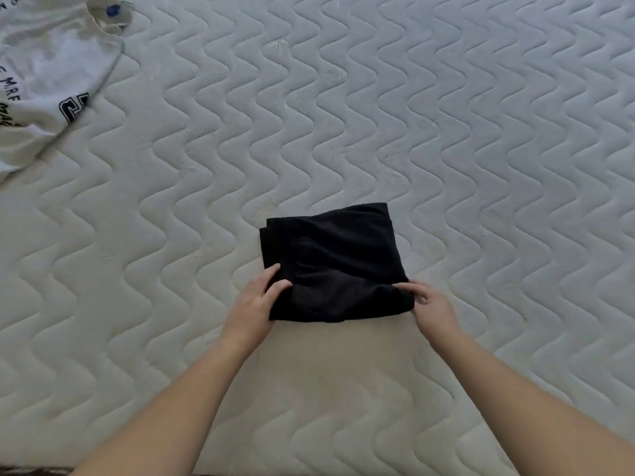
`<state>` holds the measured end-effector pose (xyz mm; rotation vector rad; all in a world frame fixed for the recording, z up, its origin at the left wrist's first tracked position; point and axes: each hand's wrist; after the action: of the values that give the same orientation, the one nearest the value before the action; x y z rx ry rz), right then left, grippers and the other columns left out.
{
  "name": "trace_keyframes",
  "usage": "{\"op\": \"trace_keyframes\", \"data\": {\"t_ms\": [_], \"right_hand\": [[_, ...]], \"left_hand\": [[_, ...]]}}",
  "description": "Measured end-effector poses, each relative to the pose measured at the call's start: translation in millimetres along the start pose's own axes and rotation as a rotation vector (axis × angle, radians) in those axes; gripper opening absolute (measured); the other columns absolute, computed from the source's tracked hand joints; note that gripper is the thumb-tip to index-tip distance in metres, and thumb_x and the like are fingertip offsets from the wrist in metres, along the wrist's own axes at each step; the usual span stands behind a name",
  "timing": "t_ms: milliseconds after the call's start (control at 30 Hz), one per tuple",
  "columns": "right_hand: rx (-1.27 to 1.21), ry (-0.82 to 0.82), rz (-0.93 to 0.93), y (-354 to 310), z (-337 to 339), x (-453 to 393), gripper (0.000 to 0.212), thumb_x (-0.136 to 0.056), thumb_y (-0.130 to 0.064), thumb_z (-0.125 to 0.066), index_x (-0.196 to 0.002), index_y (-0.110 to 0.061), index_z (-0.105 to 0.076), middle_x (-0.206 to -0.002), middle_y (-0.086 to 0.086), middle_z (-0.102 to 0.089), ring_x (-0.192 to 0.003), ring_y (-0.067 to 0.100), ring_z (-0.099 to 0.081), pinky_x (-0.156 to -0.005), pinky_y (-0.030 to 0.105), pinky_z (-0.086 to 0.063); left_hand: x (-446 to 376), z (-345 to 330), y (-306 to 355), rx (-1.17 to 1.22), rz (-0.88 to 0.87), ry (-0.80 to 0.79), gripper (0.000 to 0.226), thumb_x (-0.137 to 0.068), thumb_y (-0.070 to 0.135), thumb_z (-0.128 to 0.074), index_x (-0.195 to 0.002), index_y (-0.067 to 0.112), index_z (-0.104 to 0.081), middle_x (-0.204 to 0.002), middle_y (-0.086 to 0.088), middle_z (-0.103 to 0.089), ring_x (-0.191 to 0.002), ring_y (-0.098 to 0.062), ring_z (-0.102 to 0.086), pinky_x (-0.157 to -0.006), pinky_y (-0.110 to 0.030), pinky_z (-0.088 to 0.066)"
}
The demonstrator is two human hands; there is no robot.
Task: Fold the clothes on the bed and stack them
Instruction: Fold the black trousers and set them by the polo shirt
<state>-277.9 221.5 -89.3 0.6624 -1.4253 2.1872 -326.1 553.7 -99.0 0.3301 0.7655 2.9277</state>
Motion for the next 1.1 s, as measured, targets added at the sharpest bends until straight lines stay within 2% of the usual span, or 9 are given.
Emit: {"op": "trace_keyframes", "data": {"t_ms": [100, 267, 367, 467, 533, 633, 733, 900, 1100], "right_hand": [[-0.061, 0.084, -0.122, 9, -6, 9, 0.05, -0.086, 0.007, -0.042, -0.097, -0.032, -0.072, -0.117, -0.001, -0.068, -0.109, 0.014, -0.06, -0.094, 0.031, -0.049], [-0.186, 0.4, -0.327, -1, -29, 39, 0.016, -0.093, -0.021, -0.057, -0.106, -0.013, -0.058, -0.107, 0.011, -0.065, -0.081, 0.017, -0.06, -0.07, 0.031, -0.048], [-0.408, 0.159, -0.55, -8, -60, 64, 0.028, -0.097, -0.032, -0.058, -0.108, -0.007, -0.056, -0.092, 0.011, -0.062, -0.078, 0.021, -0.061, -0.074, 0.035, -0.05], [-0.679, -0.081, -0.644, -20, -81, 72, 0.04, -0.096, -0.037, -0.059, -0.124, -0.01, -0.051, -0.117, 0.015, -0.063, -0.107, 0.025, -0.064, -0.085, 0.032, -0.052], [-0.8, -0.1, -0.655, -26, -89, 69, 0.05, -0.095, -0.036, -0.062, -0.134, -0.008, -0.048, -0.129, 0.02, -0.059, -0.119, 0.027, -0.059, -0.091, 0.033, -0.05], [-0.872, -0.046, -0.687, -35, -97, 59, 0.044, -0.094, -0.028, -0.065, -0.131, -0.01, -0.049, -0.127, 0.019, -0.059, -0.117, 0.027, -0.06, -0.093, 0.035, -0.05], [-0.924, 0.022, -0.694, -45, -101, 50, 0.011, -0.095, -0.009, -0.06, -0.105, -0.006, -0.057, -0.118, 0.016, -0.063, -0.095, 0.023, -0.065, -0.091, 0.036, -0.05], [-1.185, 0.052, -0.637, -54, -104, 39, 0.017, -0.092, 0.007, -0.047, -0.105, 0.001, -0.056, -0.108, 0.018, -0.064, -0.097, 0.027, -0.064, -0.099, 0.041, -0.049], [-0.932, 0.022, -0.675, -22, -97, 41, 0.024, -0.095, -0.002, -0.053, -0.118, -0.001, -0.051, -0.107, 0.012, -0.064, -0.095, 0.025, -0.067, -0.09, 0.037, -0.053]], "left_hand": [[21, -8, 3, -0.077, 0.049, -0.09, 0.083, -0.063, -0.011, -0.066, -0.139, 0.021, -0.05, -0.159, -0.007, -0.027, -0.137, -0.032, -0.04, -0.1, -0.043, -0.047], [34, -7, 25, -0.126, 0.096, -0.098, 0.076, -0.075, 0.024, -0.063, -0.148, 0.024, -0.039, -0.162, -0.004, -0.016, -0.147, -0.022, -0.015, -0.118, -0.044, -0.022], [30, -12, 41, -0.212, -0.028, -0.005, 0.062, -0.084, 0.04, -0.06, -0.142, 0.023, -0.05, -0.157, -0.007, -0.033, -0.145, -0.024, -0.03, -0.117, -0.042, -0.022], [18, -17, 50, -0.339, -0.072, -0.052, 0.074, -0.077, 0.05, -0.073, -0.143, 0.026, -0.049, -0.155, -0.007, -0.037, -0.143, -0.027, -0.035, -0.11, -0.055, -0.034], [10, -18, 52, -0.377, -0.003, -0.159, 0.083, -0.077, 0.056, -0.07, -0.149, 0.032, -0.037, -0.161, -0.004, -0.026, -0.148, -0.026, -0.024, -0.108, -0.06, -0.031], [1, -17, 47, -0.333, 0.055, -0.2, 0.075, -0.088, 0.031, -0.067, -0.153, 0.033, -0.028, -0.163, -0.001, -0.017, -0.15, -0.023, -0.014, -0.104, -0.05, -0.039], [-4, -8, 42, -0.309, 0.045, -0.14, 0.075, -0.081, 0.002, -0.068, -0.148, 0.022, -0.042, -0.156, -0.007, -0.035, -0.145, -0.027, -0.031, -0.091, -0.043, -0.05], [-6, -1, 37, -0.349, -0.035, -0.001, 0.08, -0.054, 0.001, -0.087, -0.13, 0.01, -0.062, -0.133, -0.018, -0.058, -0.124, -0.036, -0.056, -0.083, -0.045, -0.055], [14, -21, 40, -0.403, 0.089, -0.091, 0.079, -0.079, 0.027, -0.074, -0.15, 0.022, -0.039, -0.159, -0.011, -0.027, -0.146, -0.033, -0.028, -0.109, -0.047, -0.037]]}}
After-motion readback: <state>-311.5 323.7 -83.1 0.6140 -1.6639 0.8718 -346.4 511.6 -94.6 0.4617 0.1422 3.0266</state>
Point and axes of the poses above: each hand's wrist, its own x-axis away from the middle knuckle, its own z-axis out of the back of the hand, y = z × x
